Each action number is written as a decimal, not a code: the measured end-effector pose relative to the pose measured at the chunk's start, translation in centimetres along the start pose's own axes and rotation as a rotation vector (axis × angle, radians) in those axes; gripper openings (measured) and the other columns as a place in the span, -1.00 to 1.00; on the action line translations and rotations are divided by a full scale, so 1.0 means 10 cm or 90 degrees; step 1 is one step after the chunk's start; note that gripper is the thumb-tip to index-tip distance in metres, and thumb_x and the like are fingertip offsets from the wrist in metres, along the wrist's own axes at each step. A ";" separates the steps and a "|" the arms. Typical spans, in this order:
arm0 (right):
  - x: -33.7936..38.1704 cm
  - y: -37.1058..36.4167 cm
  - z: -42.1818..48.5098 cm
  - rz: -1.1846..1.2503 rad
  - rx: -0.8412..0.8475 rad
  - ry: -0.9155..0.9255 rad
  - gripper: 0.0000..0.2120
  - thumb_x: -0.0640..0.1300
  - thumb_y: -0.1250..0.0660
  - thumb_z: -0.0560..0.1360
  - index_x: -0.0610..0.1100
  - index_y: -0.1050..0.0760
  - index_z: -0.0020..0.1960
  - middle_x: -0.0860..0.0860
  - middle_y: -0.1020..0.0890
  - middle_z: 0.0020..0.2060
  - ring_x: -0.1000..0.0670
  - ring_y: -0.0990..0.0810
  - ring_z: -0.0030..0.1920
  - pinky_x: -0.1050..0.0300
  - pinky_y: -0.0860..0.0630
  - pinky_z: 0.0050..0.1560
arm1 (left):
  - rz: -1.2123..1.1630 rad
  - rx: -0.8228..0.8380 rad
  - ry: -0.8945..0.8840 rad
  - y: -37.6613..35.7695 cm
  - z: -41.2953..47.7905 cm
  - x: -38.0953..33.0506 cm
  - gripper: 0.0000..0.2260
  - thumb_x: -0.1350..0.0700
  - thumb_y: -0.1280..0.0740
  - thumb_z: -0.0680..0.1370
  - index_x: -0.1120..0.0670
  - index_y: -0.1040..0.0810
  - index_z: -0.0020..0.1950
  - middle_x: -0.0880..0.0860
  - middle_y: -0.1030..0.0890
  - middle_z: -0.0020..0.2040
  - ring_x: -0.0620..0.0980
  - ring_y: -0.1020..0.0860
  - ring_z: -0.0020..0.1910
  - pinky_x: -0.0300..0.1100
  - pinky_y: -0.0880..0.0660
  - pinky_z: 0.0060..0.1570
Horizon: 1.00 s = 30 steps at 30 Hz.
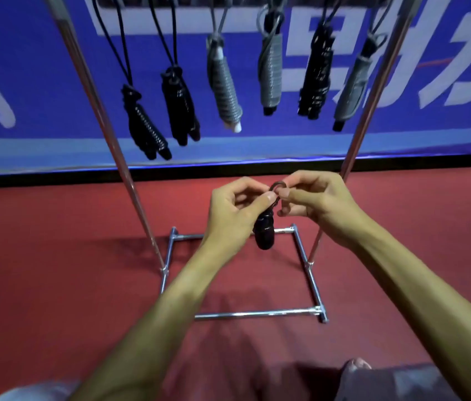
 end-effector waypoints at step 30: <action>2.01 1.74 1.09 -0.305 -0.555 0.300 -0.91 -0.10 -0.39 0.58 -0.13 -0.60 -0.01 0.05 -0.67 -0.20 0.08 -0.65 -0.15 0.05 -0.61 -0.05 | 0.271 -0.244 -0.172 -1.60 2.06 -1.85 -0.88 -0.03 -0.35 0.61 -0.01 -0.55 -0.05 -0.08 -0.67 -0.19 -0.02 -0.62 -0.14 -0.14 -0.41 -0.25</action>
Point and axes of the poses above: each hand's wrist, its own z-axis towards the middle knuckle, its own y-axis out of the back of the hand, x = y × z, the point moved 6 cm from there along z, towards the middle knuckle
